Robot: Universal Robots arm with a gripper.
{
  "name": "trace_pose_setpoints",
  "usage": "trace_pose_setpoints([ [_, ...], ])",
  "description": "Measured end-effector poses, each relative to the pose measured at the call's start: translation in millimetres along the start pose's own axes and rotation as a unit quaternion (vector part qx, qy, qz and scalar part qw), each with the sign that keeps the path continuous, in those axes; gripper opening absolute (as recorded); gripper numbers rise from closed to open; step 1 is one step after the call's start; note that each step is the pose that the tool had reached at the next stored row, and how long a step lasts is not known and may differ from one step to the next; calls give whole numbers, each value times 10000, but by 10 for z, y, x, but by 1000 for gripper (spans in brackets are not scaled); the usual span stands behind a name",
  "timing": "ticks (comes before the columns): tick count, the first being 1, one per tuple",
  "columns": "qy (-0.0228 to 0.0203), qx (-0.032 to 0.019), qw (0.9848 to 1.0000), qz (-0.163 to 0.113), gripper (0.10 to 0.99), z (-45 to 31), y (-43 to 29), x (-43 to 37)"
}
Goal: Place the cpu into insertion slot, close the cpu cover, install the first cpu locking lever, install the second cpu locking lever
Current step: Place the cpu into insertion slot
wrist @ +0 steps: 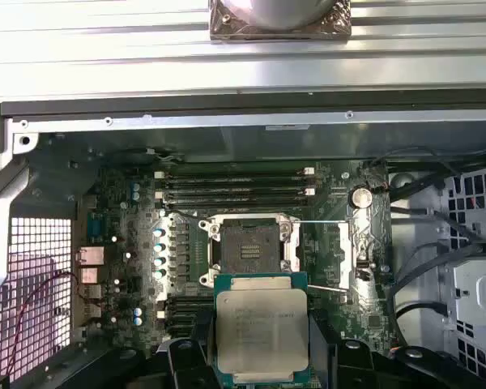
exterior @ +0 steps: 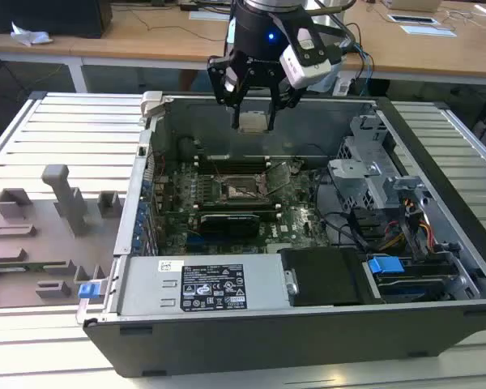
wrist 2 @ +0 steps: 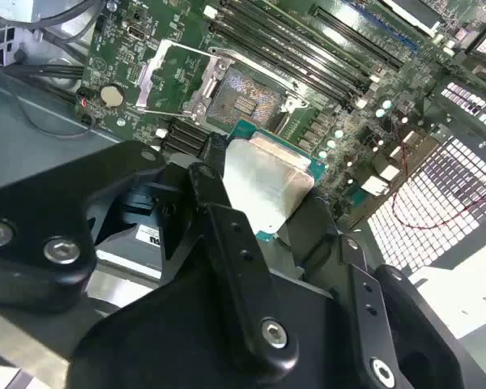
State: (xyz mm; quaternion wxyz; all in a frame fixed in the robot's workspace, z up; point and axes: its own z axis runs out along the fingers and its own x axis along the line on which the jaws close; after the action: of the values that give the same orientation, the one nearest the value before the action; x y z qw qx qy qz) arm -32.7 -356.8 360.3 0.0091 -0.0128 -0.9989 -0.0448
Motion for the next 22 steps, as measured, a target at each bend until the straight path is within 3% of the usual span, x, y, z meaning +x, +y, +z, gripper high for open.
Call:
trace_pose_setpoints([
  [22,0,-1,10000,0,545,199,-18,-4],
])
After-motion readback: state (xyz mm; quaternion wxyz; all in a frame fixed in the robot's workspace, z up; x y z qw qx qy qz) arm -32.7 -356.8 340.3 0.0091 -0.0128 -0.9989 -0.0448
